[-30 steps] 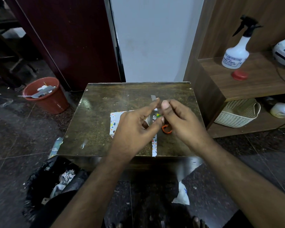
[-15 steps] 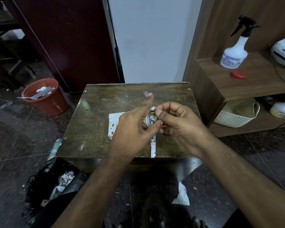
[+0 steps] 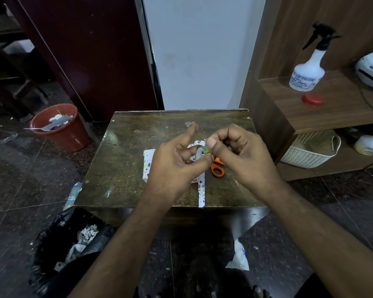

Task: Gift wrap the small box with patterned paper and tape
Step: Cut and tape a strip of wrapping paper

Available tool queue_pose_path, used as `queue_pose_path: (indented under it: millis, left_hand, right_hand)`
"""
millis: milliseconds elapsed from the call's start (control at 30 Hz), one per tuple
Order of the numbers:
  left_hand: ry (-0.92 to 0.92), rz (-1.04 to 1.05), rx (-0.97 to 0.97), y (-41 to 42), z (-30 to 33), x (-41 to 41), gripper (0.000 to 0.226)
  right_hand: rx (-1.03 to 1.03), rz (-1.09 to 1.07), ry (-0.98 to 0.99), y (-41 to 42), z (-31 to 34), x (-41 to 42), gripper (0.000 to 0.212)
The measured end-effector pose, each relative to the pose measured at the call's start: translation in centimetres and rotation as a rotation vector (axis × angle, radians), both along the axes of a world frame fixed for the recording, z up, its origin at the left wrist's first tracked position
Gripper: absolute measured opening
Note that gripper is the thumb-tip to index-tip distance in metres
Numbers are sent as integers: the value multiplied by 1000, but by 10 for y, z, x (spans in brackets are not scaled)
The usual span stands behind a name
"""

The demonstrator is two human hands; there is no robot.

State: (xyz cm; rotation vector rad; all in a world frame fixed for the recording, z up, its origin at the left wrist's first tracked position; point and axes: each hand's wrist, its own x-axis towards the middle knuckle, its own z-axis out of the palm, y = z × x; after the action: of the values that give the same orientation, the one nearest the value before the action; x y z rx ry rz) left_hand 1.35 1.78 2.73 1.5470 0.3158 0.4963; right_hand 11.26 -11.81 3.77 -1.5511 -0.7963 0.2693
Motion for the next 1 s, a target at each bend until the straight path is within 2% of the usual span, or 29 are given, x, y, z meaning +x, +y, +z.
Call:
queue_pose_path:
  millis: [67, 133, 267, 367, 433, 567, 633, 767, 900, 933, 1000]
  left_hand:
    - [-22, 35, -13, 0, 4, 0, 85]
    - [-42, 40, 9, -1, 8, -2, 84]
    - [-39, 111, 312, -8, 8, -7, 80]
    - [-76, 188, 548, -12, 9, -7, 79]
    - [-79, 210, 617, -14, 10, -5, 78]
    - [-67, 219, 575, -12, 9, -2, 78]
    - [-59, 241, 545, -13, 8, -1, 78]
    - [-61, 178, 427, -15, 5, 1, 80]
    - [-13, 95, 344, -13, 4, 1, 97]
    - [-8, 96, 351, -12, 4, 1, 99]
    - [6, 113, 380, -11, 3, 2, 98]
  right_hand:
    - [28, -32, -94, -1, 1, -2, 8]
    - [55, -81, -99, -1, 2, -3, 8]
    - [6, -145, 82, 1, 3, -4, 15]
    - [-115, -68, 301, 0, 0, -3, 24]
    - [-184, -40, 388, 0, -2, -3, 27]
    - [-150, 76, 451, -3, -2, -2, 66]
    - [-136, 140, 373, -5, -2, -2, 73]
    - [-122, 161, 264, -7, -3, 0, 36]
    - [-62, 28, 283, -10, 0, 8, 24]
    - [-117, -36, 175, -11, -5, 14, 23]
    - [-361, -183, -166, -13, -16, 28, 24]
